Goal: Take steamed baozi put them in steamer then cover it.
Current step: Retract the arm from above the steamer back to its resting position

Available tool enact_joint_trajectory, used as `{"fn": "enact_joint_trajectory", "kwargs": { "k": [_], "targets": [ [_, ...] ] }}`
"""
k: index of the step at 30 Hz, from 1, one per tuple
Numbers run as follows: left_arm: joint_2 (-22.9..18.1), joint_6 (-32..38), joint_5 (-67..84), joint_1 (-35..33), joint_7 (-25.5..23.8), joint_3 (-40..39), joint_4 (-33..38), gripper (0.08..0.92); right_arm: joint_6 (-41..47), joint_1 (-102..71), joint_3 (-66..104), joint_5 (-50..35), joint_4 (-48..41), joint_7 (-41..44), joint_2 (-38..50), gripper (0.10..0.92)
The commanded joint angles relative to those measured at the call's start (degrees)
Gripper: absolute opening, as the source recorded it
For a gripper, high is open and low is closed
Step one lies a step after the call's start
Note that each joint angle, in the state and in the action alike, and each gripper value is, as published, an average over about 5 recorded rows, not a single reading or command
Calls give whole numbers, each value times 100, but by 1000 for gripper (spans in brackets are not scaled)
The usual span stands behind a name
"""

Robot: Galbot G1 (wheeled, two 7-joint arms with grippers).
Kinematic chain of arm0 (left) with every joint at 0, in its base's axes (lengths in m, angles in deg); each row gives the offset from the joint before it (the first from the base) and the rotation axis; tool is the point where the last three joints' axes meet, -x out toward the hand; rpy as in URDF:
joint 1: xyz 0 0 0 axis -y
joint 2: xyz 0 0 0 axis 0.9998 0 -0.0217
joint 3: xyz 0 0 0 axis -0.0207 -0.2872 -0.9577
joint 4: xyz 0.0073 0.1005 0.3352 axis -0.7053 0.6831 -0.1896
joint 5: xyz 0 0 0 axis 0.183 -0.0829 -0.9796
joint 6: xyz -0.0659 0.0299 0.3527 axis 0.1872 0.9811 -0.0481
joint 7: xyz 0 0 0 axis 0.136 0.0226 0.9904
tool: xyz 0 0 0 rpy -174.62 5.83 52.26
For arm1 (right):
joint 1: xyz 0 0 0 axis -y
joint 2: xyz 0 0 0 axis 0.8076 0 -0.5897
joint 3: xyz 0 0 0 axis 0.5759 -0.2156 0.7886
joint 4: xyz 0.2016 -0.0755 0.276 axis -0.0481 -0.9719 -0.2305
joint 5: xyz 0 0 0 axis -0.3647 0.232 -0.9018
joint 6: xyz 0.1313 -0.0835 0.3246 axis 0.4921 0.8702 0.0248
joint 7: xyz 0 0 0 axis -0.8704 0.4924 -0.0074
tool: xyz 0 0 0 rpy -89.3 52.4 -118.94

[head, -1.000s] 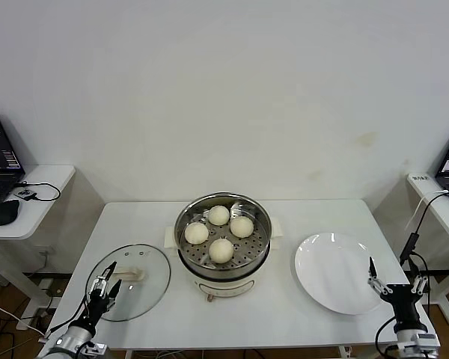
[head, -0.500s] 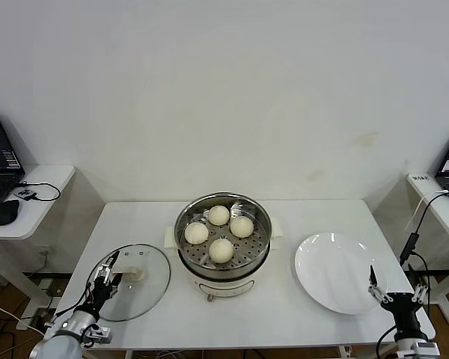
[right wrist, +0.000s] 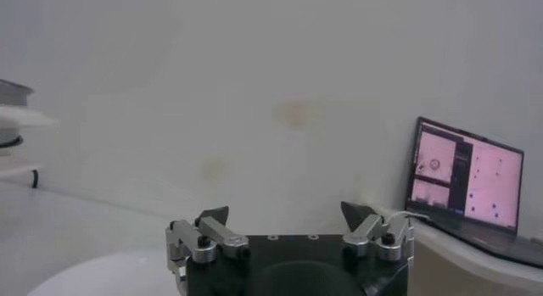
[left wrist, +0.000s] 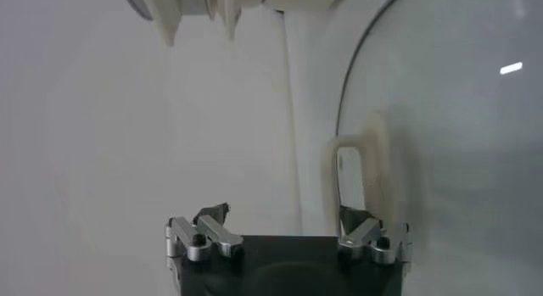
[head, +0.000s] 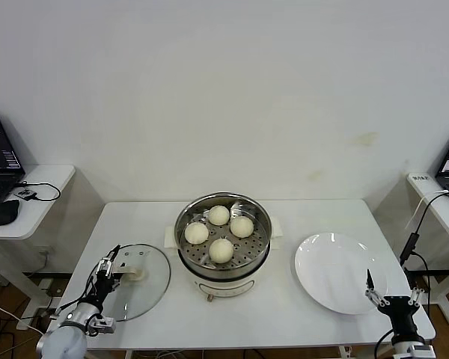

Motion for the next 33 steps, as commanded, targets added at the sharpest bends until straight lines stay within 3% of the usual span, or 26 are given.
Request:
{"fn": "enact_joint_trajectory", "kwargs": {
  "k": [1, 6, 19, 28, 33],
  "targets": [
    [-68, 5, 18, 145, 5, -32, -190, 823, -22, -5, -31, 40, -23, 0, -15, 823],
    [-76, 12, 22, 151, 19, -35, -264, 801, -40, 5, -52, 62, -52, 0, -23, 823],
    [-101, 183, 175, 200, 281, 5, -529, 437, -74, -9, -121, 135, -42, -5, -57, 823],
    [-24, -12, 569, -421, 356, 419, 552, 187, -88, 2, -172, 183, -29, -6, -65, 823],
    [144, -372, 837, -885, 110, 902, 1169, 150, -83, 5, -232, 208, -7, -5, -58, 823]
  ]
}}
